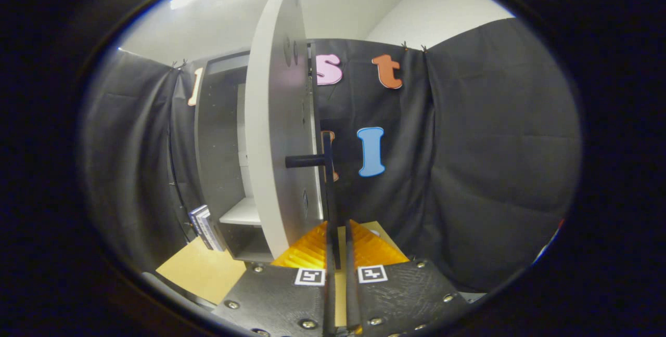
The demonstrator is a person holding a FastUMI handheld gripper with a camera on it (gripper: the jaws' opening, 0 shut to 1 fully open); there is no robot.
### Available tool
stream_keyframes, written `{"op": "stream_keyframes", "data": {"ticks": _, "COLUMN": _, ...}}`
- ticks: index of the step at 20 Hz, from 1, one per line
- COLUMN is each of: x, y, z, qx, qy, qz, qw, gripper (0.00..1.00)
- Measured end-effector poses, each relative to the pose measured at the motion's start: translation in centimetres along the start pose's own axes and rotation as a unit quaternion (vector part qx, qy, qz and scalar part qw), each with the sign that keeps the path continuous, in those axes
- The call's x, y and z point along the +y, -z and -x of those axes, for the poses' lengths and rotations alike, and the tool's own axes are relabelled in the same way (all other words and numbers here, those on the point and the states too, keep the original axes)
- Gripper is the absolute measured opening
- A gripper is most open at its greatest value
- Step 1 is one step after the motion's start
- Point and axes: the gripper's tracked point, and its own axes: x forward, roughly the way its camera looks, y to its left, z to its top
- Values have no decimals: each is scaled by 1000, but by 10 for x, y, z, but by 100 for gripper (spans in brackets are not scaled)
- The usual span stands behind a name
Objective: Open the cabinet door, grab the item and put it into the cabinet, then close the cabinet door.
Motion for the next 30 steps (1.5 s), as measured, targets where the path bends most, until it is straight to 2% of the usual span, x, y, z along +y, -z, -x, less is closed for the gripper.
{"op": "stream_keyframes", "data": {"ticks": 6, "x": -8, "y": -1, "z": 0, "qx": 5, "qy": -7, "qz": 16, "qw": 1000, "gripper": 9}}
{"op": "stream_keyframes", "data": {"ticks": 14, "x": -31, "y": 3, "z": 20, "qx": 8, "qy": 32, "qz": 13, "qw": 999, "gripper": 9}}
{"op": "stream_keyframes", "data": {"ticks": 19, "x": -25, "y": 9, "z": 37, "qx": 11, "qy": 46, "qz": 9, "qw": 999, "gripper": 9}}
{"op": "stream_keyframes", "data": {"ticks": 23, "x": -1, "y": 5, "z": 63, "qx": 4, "qy": 52, "qz": 16, "qw": 999, "gripper": 9}}
{"op": "stream_keyframes", "data": {"ticks": 26, "x": 26, "y": 12, "z": 77, "qx": 6, "qy": 46, "qz": 10, "qw": 999, "gripper": 16}}
{"op": "stream_keyframes", "data": {"ticks": 30, "x": 70, "y": 32, "z": 83, "qx": 11, "qy": 27, "qz": 0, "qw": 1000, "gripper": 42}}
